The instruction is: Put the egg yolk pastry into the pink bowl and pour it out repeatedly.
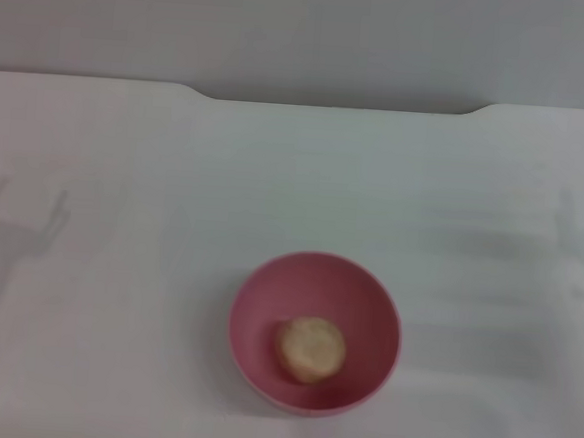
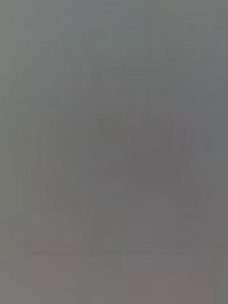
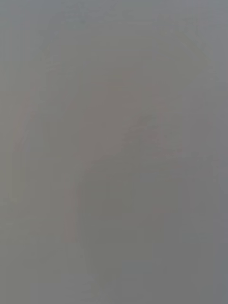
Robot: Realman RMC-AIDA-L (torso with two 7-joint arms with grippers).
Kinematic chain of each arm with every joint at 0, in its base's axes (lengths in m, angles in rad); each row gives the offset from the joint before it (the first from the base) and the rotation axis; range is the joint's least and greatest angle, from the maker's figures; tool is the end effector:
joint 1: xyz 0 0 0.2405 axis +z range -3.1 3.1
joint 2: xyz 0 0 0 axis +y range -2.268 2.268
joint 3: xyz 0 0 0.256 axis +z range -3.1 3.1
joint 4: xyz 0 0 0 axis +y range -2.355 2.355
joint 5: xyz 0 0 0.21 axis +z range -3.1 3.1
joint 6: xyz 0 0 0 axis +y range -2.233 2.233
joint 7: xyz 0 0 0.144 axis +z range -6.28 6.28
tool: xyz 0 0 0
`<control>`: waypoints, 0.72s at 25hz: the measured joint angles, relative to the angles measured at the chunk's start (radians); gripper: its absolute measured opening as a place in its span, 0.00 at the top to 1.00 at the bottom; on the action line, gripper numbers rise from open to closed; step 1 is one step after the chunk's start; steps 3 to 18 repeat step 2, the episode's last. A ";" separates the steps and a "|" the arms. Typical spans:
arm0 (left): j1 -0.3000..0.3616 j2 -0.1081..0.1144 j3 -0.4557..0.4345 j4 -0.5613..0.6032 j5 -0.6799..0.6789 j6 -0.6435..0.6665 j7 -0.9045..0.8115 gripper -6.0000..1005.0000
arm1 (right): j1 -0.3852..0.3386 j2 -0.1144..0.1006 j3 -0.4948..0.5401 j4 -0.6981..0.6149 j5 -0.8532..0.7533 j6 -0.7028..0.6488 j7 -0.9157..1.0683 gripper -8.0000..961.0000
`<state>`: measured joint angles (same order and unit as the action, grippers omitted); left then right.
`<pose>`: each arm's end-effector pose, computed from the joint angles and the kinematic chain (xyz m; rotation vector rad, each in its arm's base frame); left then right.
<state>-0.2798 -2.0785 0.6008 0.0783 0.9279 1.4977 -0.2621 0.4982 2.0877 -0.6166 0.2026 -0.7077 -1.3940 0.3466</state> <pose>-0.3611 0.2630 0.0300 -1.5478 -0.3733 -0.7431 0.3336 0.3053 -0.0157 -1.4568 0.7312 0.8981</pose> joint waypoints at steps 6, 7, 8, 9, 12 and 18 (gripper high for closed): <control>-0.001 0.000 0.000 0.000 0.018 -0.006 0.000 0.19 | 0.000 -0.001 0.000 -0.001 -0.001 0.009 0.000 0.50; -0.001 0.000 0.000 0.000 0.018 -0.006 0.000 0.19 | 0.000 -0.001 0.000 -0.001 -0.001 0.009 0.000 0.50; -0.001 0.000 0.000 0.000 0.018 -0.006 0.000 0.19 | 0.000 -0.001 0.000 -0.001 -0.001 0.009 0.000 0.50; -0.001 0.000 0.000 0.000 0.018 -0.006 0.000 0.19 | 0.000 -0.001 0.000 -0.001 -0.001 0.009 0.000 0.50; -0.001 0.000 0.000 0.000 0.018 -0.006 0.000 0.19 | 0.000 -0.001 0.000 -0.001 -0.001 0.009 0.000 0.50; -0.001 0.000 0.000 0.000 0.018 -0.006 0.000 0.19 | 0.000 -0.001 0.000 -0.001 -0.001 0.009 0.000 0.50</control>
